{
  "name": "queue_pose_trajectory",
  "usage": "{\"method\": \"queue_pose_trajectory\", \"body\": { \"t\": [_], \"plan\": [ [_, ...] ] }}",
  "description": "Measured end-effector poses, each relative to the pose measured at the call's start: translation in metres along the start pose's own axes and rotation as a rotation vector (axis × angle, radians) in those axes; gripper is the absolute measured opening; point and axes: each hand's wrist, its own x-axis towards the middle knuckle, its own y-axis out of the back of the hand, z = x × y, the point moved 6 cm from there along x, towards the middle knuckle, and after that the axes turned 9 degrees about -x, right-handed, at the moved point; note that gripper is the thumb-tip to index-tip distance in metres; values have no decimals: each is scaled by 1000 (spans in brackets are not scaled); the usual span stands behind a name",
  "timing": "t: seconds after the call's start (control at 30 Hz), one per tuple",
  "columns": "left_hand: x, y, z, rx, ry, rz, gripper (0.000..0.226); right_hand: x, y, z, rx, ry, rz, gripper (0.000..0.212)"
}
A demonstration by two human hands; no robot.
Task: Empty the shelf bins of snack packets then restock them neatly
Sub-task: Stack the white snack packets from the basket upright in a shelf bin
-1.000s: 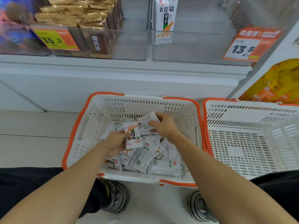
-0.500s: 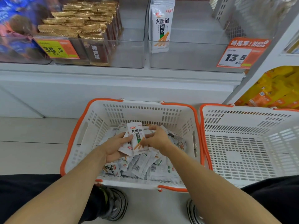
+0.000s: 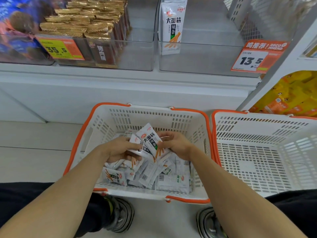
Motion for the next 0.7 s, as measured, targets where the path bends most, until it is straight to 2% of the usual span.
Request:
{"method": "queue_pose_trajectory", "body": {
  "t": [0.13, 0.27, 0.33, 0.43, 0.5, 0.6, 0.67, 0.7],
  "plan": [
    [6, -1, -10, -255, -65, 67, 43, 1, -9, 7, -107, 19, 76, 22],
    [6, -10, -13, -476, -99, 55, 38, 1, -31, 15, -112, -40, 53, 25],
    [9, -17, -16, -479, -95, 73, 31, 3, -43, 19, -139, -60, 49, 31],
    [11, -5, -30, -386, -46, 261, 20, 8, -60, 24, -191, -87, -22, 31],
    [12, 16, -44, -270, -11, 360, 21, 12, -55, 31, -399, -99, 2, 38],
    [21, 44, -70, -75, 67, 431, 29, 18, -36, 50, -955, -84, 174, 66],
    [19, 42, -80, -71, 117, 404, 26, 18, -37, 68, -1110, -119, 141, 79],
    [16, 38, -80, -78, 136, 388, 24, 18, -38, 76, -1123, -154, 114, 77]
  ]
}}
